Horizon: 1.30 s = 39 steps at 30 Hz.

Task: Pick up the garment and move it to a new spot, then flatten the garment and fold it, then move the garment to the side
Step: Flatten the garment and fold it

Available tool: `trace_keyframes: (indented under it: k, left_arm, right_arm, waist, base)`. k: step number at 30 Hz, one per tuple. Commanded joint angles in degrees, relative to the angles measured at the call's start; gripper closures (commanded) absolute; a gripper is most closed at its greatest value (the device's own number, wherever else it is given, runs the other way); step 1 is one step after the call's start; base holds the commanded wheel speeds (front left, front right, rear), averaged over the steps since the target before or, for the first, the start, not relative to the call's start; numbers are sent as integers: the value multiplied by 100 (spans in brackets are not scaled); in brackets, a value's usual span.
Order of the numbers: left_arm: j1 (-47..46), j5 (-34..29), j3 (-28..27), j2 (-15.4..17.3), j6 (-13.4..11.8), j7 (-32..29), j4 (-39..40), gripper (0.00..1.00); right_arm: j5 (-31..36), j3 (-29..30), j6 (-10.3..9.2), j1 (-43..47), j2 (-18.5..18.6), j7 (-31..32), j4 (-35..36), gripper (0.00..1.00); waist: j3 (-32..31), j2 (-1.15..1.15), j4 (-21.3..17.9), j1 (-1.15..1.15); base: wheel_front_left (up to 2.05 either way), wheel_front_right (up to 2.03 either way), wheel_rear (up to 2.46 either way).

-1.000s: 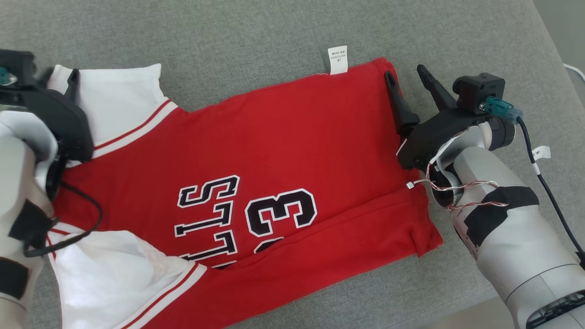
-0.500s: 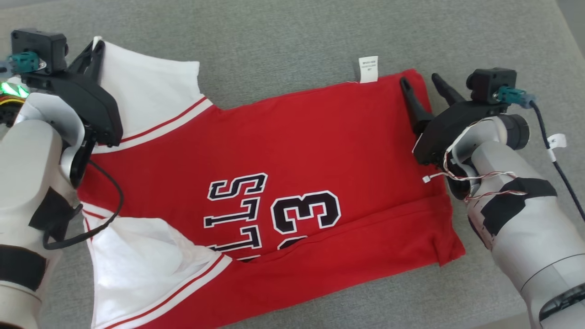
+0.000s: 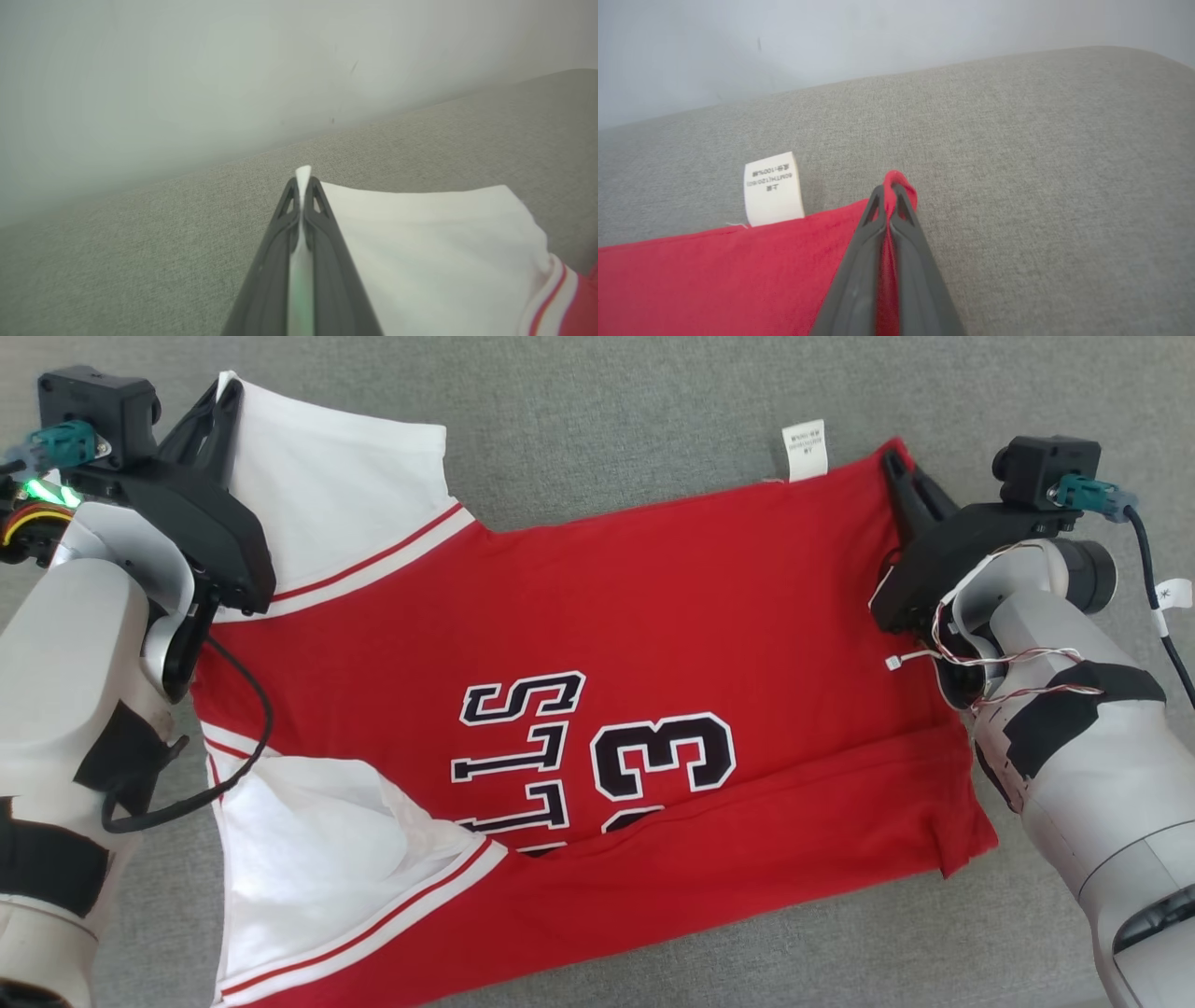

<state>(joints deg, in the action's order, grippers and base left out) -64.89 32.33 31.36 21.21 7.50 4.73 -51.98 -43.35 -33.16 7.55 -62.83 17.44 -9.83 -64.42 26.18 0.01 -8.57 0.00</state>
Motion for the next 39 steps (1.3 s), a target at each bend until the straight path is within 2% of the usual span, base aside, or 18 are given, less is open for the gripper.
trace_keyframes:
  k: [1,8,12,18,24,30,33,39]
  left_arm:
    - [-75,64,-20,4,-9,115,-21,100]
    - [442,331,34,-97,-9,595,160,100]
    - [951,501,-15,-66,-9,819,578,100]
    - [1786,610,-145,26,-178,962,1369,100]
    - [3059,840,-343,96,-585,1021,2640,100]
    - [4266,881,-327,103,-962,1031,3751,100]
    - [4683,938,-269,38,-1093,1032,4061,100]
    - [5261,994,-318,-118,-1276,1046,4181,100]
  right_arm:
    - [15,-17,-15,-95,27,-143,-21,100]
    - [-188,-230,-15,480,134,-449,329,100]
    - [-376,-295,-15,930,351,-510,722,100]
    - [-630,-286,-15,1519,620,-541,1287,100]
    - [-822,163,-15,2284,882,-541,1997,100]
    - [-852,913,-15,3163,1012,-543,2726,100]
    - [-760,1217,-15,3608,1027,-542,3070,100]
    - [-613,1592,-15,4374,1026,-544,3610,100]
  waist:
    - [-69,-1,35,0]
    - [-558,-1,149,0]
    - [-712,-1,197,0]
    - [-881,-1,343,0]
    - [-1029,-1,524,0]
    - [-1183,-1,716,0]
    - [-1245,-1,798,0]
    - [-1361,-1,842,0]
  base:
    - [0,0,0]
    - [0,0,0]
    - [0,0,0]
    - [0,0,0]
    - [0,0,0]
    - [0,0,0]
    - [0,0,0]
    - [0,0,0]
